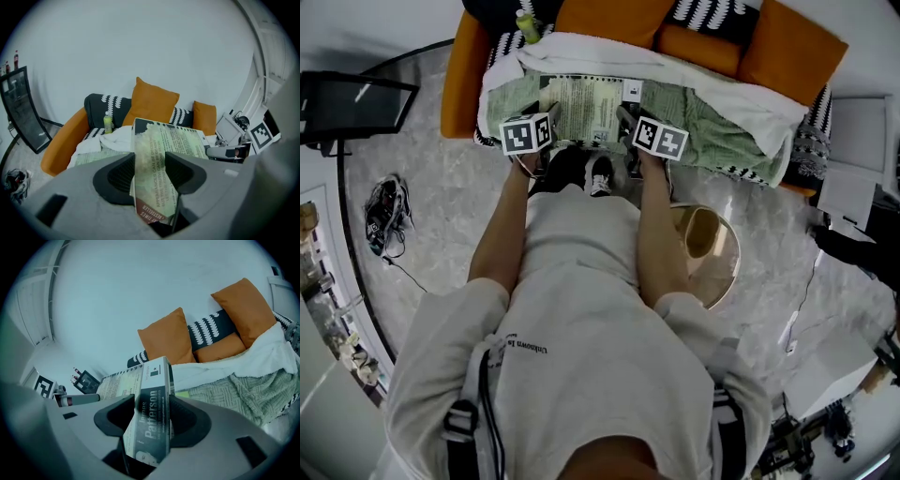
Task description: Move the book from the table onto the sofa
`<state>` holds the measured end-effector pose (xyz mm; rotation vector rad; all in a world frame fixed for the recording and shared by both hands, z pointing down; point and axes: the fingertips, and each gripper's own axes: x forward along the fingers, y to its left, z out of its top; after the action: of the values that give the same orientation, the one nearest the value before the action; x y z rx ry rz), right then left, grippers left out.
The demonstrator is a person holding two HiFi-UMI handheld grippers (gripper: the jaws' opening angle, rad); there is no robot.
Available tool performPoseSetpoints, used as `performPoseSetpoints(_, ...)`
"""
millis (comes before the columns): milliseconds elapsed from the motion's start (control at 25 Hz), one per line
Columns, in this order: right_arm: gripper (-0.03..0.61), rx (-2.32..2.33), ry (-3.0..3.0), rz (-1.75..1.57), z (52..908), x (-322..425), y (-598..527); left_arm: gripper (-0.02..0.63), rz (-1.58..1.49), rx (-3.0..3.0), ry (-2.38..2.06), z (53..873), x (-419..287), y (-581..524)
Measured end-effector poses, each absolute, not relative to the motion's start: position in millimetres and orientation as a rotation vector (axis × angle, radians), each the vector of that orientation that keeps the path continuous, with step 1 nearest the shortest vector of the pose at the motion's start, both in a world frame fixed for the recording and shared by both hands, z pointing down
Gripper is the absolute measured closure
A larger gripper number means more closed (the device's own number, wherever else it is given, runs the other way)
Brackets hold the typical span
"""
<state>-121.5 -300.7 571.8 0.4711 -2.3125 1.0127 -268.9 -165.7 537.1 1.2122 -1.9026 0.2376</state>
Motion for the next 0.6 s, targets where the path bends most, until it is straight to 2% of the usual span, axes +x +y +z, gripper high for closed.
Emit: performPoseSetpoints(600, 0.351, 0.472, -2.287, 0.902, 567, -131, -310, 0.402, 0.123, 1.207, -1.855, 552, -279, -173)
